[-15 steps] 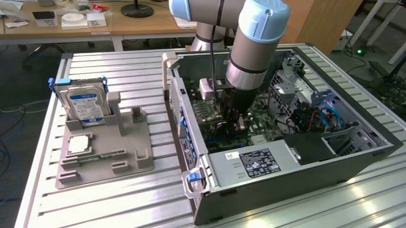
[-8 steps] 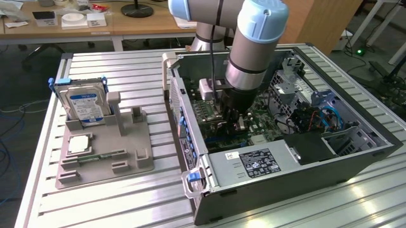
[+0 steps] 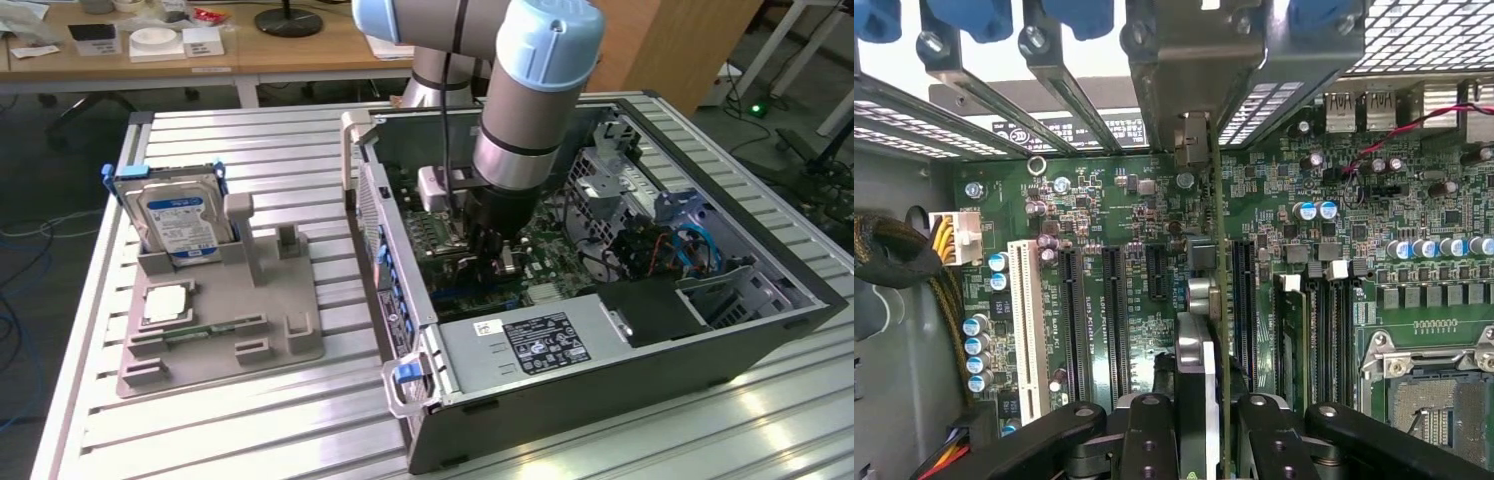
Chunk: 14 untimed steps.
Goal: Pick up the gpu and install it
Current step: 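Insert the gpu into the slot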
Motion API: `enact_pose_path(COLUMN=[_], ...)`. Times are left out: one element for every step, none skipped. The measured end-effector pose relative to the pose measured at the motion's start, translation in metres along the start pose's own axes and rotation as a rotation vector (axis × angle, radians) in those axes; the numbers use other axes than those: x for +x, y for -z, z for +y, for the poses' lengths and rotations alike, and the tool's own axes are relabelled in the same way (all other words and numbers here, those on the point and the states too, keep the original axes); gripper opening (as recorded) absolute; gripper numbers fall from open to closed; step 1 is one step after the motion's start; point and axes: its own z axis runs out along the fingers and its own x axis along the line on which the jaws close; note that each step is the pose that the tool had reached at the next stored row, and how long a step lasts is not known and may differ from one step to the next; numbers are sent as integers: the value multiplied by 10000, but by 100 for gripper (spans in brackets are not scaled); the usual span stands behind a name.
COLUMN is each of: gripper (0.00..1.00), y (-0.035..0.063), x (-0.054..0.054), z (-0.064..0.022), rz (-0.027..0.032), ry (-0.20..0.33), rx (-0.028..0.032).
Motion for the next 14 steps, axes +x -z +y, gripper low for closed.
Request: enact_pose_path(gripper=[28, 28, 28, 28, 28, 28, 28, 28, 28, 28, 28, 28, 28, 28], y=[0, -1, -1, -1, -2, -3, -5, -7, -9, -10, -10, -10, -11, -11], x=[0, 1, 1, 2, 2, 2, 3, 3, 3, 3, 2, 2, 2, 2], z=[3, 7, 12, 17, 22, 24, 25, 26, 27, 27, 27, 27, 27, 27], rz=[1, 1, 1, 1, 2, 2, 2, 2, 2, 2, 3, 3, 2, 1], ry=[0, 0, 1, 2, 2, 2, 2, 1, 0, 0, 0, 0, 0, 0], rx=[0, 0, 0, -1, -1, -3, -2, -2, -2, -3, -3, -3, -2, -2])
